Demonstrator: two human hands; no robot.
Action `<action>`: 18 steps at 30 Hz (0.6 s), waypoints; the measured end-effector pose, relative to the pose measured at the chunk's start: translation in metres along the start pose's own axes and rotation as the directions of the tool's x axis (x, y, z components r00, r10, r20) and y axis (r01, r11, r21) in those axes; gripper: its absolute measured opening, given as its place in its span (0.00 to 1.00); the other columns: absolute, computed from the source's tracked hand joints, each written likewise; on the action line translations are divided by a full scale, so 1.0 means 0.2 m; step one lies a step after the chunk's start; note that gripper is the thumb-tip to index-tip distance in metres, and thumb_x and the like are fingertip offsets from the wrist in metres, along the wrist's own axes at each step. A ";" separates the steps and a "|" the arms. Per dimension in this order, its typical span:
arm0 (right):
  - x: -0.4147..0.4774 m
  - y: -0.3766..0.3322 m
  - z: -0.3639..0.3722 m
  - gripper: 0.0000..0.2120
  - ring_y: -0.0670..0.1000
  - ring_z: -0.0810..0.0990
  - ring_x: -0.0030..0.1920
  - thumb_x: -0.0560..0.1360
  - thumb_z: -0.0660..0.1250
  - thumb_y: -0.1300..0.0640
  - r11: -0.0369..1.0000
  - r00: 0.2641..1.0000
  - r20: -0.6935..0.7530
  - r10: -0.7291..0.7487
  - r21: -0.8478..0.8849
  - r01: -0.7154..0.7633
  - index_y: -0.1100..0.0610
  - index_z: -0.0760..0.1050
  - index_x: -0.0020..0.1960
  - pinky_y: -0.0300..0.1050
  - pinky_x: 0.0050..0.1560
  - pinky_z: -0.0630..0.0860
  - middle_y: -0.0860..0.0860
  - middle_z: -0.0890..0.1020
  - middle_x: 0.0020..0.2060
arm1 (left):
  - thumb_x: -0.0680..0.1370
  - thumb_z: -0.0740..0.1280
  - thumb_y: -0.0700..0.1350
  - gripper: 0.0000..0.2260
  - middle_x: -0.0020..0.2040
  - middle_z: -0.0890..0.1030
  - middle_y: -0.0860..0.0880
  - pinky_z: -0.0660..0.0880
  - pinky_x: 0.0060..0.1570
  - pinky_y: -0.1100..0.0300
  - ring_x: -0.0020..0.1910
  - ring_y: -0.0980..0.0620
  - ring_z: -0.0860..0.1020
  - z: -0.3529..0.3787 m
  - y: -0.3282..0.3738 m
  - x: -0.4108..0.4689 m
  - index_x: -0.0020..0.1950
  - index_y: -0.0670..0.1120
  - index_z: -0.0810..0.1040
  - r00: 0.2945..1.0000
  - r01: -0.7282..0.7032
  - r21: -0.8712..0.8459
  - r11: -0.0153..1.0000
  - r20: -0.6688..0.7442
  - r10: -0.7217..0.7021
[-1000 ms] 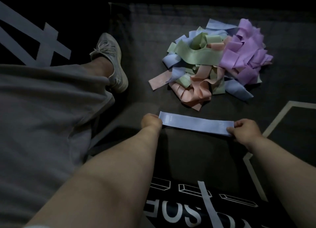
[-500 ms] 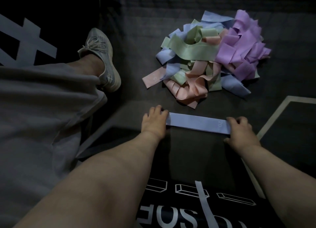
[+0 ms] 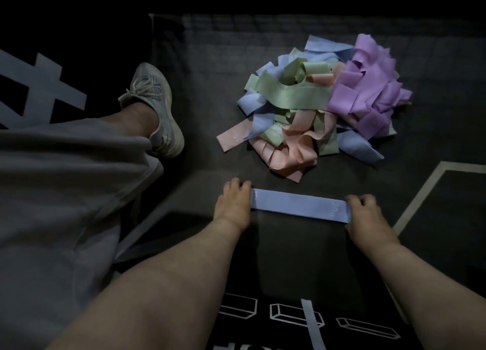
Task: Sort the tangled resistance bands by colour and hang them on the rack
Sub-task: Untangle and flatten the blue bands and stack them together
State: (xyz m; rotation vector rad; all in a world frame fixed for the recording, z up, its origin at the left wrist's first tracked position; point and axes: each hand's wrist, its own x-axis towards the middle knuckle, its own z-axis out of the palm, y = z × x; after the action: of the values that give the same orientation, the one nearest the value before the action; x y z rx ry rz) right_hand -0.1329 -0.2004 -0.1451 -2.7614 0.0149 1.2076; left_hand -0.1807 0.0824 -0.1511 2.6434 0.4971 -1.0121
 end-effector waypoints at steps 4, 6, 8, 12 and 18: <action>-0.02 -0.02 -0.02 0.38 0.60 0.69 0.67 0.73 0.72 0.47 1.000 0.994 -0.111 -0.019 0.020 0.021 0.51 0.59 0.77 0.56 0.63 0.74 0.56 0.58 0.70 | 0.75 0.67 0.51 0.31 0.74 0.62 0.46 0.59 0.74 0.43 0.75 0.45 0.60 -0.07 0.05 0.02 0.76 0.50 0.62 0.970 0.157 -0.106 0.982 -0.170 -0.173; -0.02 -0.04 -0.03 0.33 0.60 0.68 0.68 0.75 0.70 0.48 0.991 0.981 -0.195 -0.009 0.130 0.035 0.53 0.61 0.76 0.57 0.65 0.71 0.56 0.59 0.72 | 0.77 0.65 0.50 0.25 0.72 0.66 0.46 0.62 0.71 0.46 0.73 0.45 0.63 -0.15 0.08 0.09 0.74 0.48 0.66 0.907 0.175 -0.293 0.940 -0.322 -0.269; 0.00 -0.06 -0.03 0.30 0.59 0.68 0.69 0.76 0.69 0.51 0.976 0.966 -0.257 -0.014 0.208 0.069 0.55 0.64 0.74 0.56 0.66 0.70 0.55 0.60 0.72 | 0.79 0.64 0.49 0.21 0.70 0.71 0.44 0.67 0.68 0.48 0.70 0.44 0.68 -0.27 0.10 0.21 0.72 0.47 0.70 0.880 0.130 -0.450 0.884 -0.358 -0.312; 0.05 -0.11 -0.07 0.24 0.57 0.72 0.66 0.77 0.68 0.57 0.920 0.924 -0.381 0.018 0.368 0.133 0.57 0.67 0.71 0.55 0.65 0.72 0.55 0.63 0.69 | 0.79 0.65 0.50 0.20 0.69 0.76 0.44 0.70 0.68 0.47 0.67 0.41 0.74 -0.49 0.16 0.44 0.71 0.50 0.72 0.936 0.098 -0.557 0.825 -0.230 -0.266; 0.13 -0.27 -0.23 0.18 0.53 0.70 0.68 0.79 0.66 0.59 0.866 0.902 -0.431 0.025 0.459 0.196 0.56 0.71 0.69 0.45 0.64 0.67 0.54 0.65 0.69 | 0.76 0.68 0.51 0.14 0.62 0.80 0.46 0.74 0.65 0.48 0.61 0.41 0.78 -0.56 0.21 0.61 0.61 0.49 0.81 0.945 0.262 -0.564 0.783 -0.014 -0.326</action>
State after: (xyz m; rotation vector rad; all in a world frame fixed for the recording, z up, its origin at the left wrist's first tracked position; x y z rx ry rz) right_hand -0.0774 -0.1517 -0.1269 -2.4603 0.2077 0.4608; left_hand -0.0129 0.1117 -0.1479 2.1309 1.0804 -0.6544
